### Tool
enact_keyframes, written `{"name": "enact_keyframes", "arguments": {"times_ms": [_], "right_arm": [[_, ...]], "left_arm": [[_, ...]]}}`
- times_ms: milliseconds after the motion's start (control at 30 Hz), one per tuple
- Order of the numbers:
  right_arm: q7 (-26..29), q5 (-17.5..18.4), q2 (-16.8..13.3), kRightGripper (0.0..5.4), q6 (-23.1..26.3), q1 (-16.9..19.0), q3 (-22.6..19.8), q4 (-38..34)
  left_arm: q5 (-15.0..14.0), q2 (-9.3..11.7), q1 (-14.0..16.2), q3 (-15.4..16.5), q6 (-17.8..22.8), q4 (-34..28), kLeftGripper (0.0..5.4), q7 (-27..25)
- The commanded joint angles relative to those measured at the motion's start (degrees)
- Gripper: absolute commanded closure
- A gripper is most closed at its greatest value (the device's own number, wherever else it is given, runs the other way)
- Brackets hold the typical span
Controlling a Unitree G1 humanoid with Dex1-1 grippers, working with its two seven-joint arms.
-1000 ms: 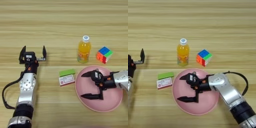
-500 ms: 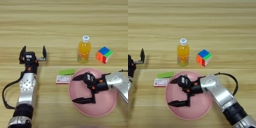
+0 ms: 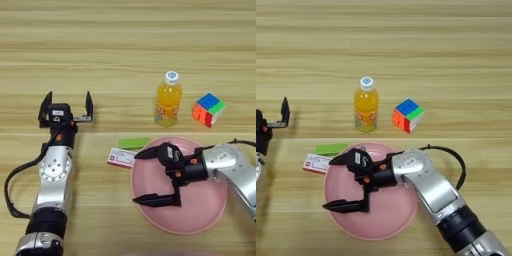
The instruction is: Move the objects on the table
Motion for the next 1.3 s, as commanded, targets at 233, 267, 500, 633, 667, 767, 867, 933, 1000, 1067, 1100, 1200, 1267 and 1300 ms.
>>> {"name": "enact_keyframes", "arguments": {"times_ms": [233,267,500,633,667,767,867,933,1000,1067,1100,1200,1267,1300], "right_arm": [[-1.2,6.4,-1.3,0.00,3.4,-1.0,-5.7,-7.7],[-1.3,7.1,-1.4,0.00,3.8,-1.1,-6.4,-8.4],[-2.1,13.8,-3.8,0.00,6.2,-1.5,-13.8,-13.7],[-5.0,17.9,-3.7,0.00,6.4,-2.9,-20.1,-13.8],[-6.5,18.8,-3.0,0.00,6.2,-3.5,-21.7,-13.5],[-10.7,20.3,-0.9,0.00,5.7,-4.9,-24.7,-12.7],[-13.2,21.5,0.0,0.00,5.0,-5.9,-27.2,-12.2],[-14.2,22.3,-0.5,0.00,4.7,-6.4,-29.2,-11.9],[-13.7,22.6,-2.0,0.00,4.2,-6.0,-30.9,-11.4],[-12.7,22.5,-3.9,0.00,3.6,-5.4,-32.8,-10.5],[-12.2,22.3,-5.1,0.00,3.2,-5.1,-34.0,-9.5],[-10.8,20.0,-9.1,0.00,0.9,-4.3,-36.4,-5.4],[-10.7,17.3,-10.9,0.00,-0.8,-3.9,-36.3,-1.6],[-10.7,16.3,-11.3,0.00,-1.2,-3.9,-35.9,0.2]], "left_arm": [[-0.8,0.0,-0.3,-0.2,-0.4,-0.1,0.11,-0.2],[-0.8,-0.1,-0.3,-0.2,-0.4,-0.1,0.11,-0.2],[-0.8,-0.1,-0.3,-0.3,-0.4,-0.1,0.11,-0.1],[-0.7,-0.1,-0.5,-0.5,-0.5,0.1,0.11,-0.1],[-0.9,-0.1,-0.5,-0.5,-0.6,0.1,0.11,-0.4],[-1.2,-0.1,-0.5,-0.6,-0.7,0.3,0.11,-0.8],[-1.3,-0.1,-0.7,-0.5,-0.9,0.6,0.11,-1.0],[-1.4,-0.1,-0.7,-0.6,-1.0,0.6,0.11,-1.2],[-1.5,-0.2,-0.7,-0.5,-1.0,0.6,0.11,-1.3],[-1.6,-0.3,-0.8,-0.5,-1.2,0.8,0.11,-1.4],[-1.6,-0.3,-0.9,-0.5,-1.2,0.8,0.11,-1.5],[-1.8,-0.2,-1.1,-0.5,-1.4,1.1,0.11,-1.8],[-2.0,-0.1,-1.2,-0.4,-1.6,1.4,0.11,-1.9],[-2.0,0.0,-1.3,-0.4,-1.7,1.6,0.11,-2.0]]}}
